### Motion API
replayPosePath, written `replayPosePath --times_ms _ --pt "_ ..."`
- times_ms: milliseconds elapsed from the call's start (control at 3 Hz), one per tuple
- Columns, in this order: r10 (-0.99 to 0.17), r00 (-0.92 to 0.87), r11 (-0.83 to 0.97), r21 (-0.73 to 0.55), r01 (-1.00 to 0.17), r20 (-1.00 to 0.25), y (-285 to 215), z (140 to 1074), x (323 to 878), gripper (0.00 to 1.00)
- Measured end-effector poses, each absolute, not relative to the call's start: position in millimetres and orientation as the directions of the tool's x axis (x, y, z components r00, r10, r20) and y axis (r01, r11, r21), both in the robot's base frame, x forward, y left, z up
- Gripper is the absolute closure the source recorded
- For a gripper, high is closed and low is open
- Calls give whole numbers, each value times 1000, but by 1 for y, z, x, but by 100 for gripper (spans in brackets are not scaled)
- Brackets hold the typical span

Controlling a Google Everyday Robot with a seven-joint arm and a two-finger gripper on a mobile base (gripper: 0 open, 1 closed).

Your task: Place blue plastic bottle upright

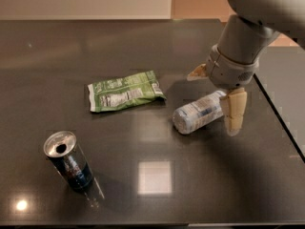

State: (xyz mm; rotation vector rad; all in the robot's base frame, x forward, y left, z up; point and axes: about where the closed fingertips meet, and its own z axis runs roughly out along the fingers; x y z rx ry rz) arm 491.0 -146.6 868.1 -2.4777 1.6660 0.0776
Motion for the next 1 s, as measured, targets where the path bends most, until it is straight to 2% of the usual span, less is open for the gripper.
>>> replayPosePath --times_ms 333,667,1000 --pt "-905 413 -406 -81 -910 -104 -147 859 498 0" --pt "-897 435 -430 -69 -900 -81 -150 853 502 18" --pt "-889 454 -451 -66 -890 -58 -152 851 505 42"
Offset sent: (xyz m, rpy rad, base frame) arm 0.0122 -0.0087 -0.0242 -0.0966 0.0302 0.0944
